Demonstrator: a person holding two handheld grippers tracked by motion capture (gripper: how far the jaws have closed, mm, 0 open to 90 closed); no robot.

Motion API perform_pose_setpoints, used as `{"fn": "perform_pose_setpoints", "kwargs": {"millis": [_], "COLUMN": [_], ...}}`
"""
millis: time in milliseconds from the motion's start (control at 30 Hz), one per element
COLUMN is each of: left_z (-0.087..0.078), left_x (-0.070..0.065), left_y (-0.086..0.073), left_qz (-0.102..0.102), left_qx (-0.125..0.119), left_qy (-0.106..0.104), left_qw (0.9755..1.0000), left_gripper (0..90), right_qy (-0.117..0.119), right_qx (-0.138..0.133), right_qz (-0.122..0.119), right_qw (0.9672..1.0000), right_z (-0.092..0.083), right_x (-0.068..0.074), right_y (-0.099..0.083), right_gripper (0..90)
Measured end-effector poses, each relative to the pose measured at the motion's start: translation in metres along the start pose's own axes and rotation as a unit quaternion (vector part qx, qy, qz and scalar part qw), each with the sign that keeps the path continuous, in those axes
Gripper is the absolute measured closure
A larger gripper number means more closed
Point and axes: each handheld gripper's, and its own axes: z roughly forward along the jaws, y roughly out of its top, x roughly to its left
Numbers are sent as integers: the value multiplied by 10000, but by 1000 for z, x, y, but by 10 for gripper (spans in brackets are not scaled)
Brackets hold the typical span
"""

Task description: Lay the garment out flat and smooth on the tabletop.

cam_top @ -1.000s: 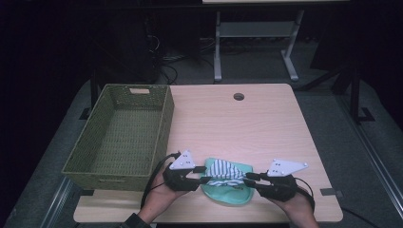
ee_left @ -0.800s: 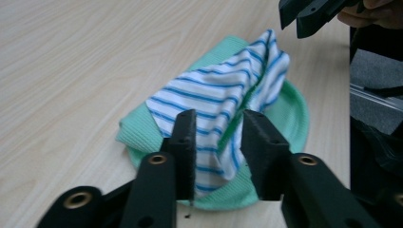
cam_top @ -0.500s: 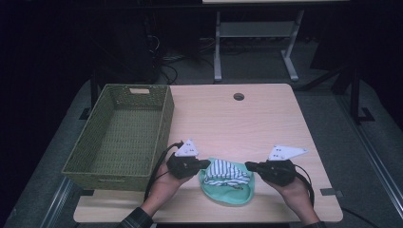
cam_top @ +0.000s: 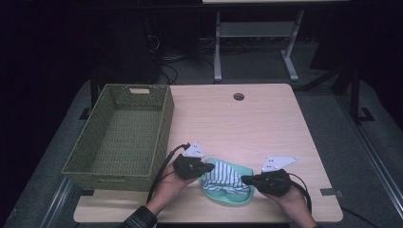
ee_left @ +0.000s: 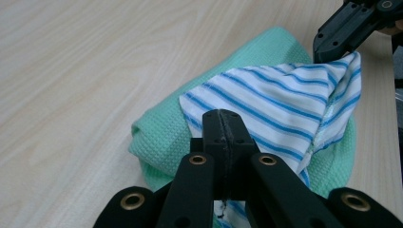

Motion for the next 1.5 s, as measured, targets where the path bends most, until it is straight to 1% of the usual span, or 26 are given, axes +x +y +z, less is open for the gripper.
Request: {"fn": "perform_pose_setpoints", "kwargs": {"millis": [67,133,233,333,433,467,500,533,733,767,833,867,933,967,1000,1033,1067,1100,1167,1200,1233,1267,1367,1433,1500], "left_z": [3,5,9,13,18,20,21,22,21,19,17,16,13,11,9,8,7,6,5,5,4,5,9,12,16], "left_x": [-2,-4,-6,-8,-7,-7,-6,-6,-6,-5,-5,-6,-5,-5,-3,-3,-2,-1,1,2,3,3,4,5,6], "left_y": [-3,-5,-6,-7,-10,-11,-12,-12,-11,-10,-9,-8,-6,-5,-3,-1,0,2,7,9,10,12,19,25,31], "left_qz": [-55,-41,80,96,215,205,243,167,218,258,238,183,139,164,159,85,67,61,43,40,57,16,50,57,89], "left_qx": [24,86,218,297,502,546,590,532,562,592,531,493,390,404,325,263,264,262,165,123,112,91,38,-10,-16], "left_qy": [-36,-40,-23,-13,21,26,32,29,46,32,27,9,-5,-12,-17,-13,-1,-15,-9,0,21,14,29,17,-11], "left_qw": [10000,9999,9997,9995,9985,9983,9980,9984,9982,9979,9983,9986,9991,9990,9993,9996,9996,9996,9999,9999,9999,10000,10000,10000,10000], "left_gripper": [894,895,894,894,894,894,894,894,894,893,889,887,887,885,884,884,884,884,884,884,884,884,885,885,885], "right_qy": [29,79,120,94,78,53,41,26,17,9,9,5,-8,-12,-40,-77,-115,-150,-226,-266,-307,-343,-435,-471,-520], "right_qx": [46,129,241,434,555,592,572,586,597,587,519,477,368,302,269,240,201,160,99,77,64,50,46,13,-11], "right_qz": [12,29,56,23,-33,-45,-81,-96,-140,-139,-148,-135,-97,-117,-120,-110,-128,-108,-137,-96,-141,-152,-120,-176,-155], "right_qw": [10000,9999,9996,9990,9984,9982,9983,9982,9981,9982,9985,9988,9993,9995,9996,9996,9997,9997,9996,9996,9994,9993,9990,9987,9985], "right_z": [1,4,8,13,19,20,20,20,20,19,17,15,11,9,8,6,4,3,1,1,1,2,4,6,8], "right_x": [2,3,5,6,9,10,10,11,12,12,11,11,11,10,10,9,8,7,3,2,0,-1,-5,-8,-9], "right_y": [-3,-7,-12,-17,-20,-20,-20,-20,-18,-18,-17,-16,-13,-12,-11,-9,-7,-5,-1,1,3,4,9,12,14], "right_gripper": [895,895,895,896,896,896,896,896,895,895,895,896,896,896,895,896,896,896,896,896,896,896,896,896,896]}}
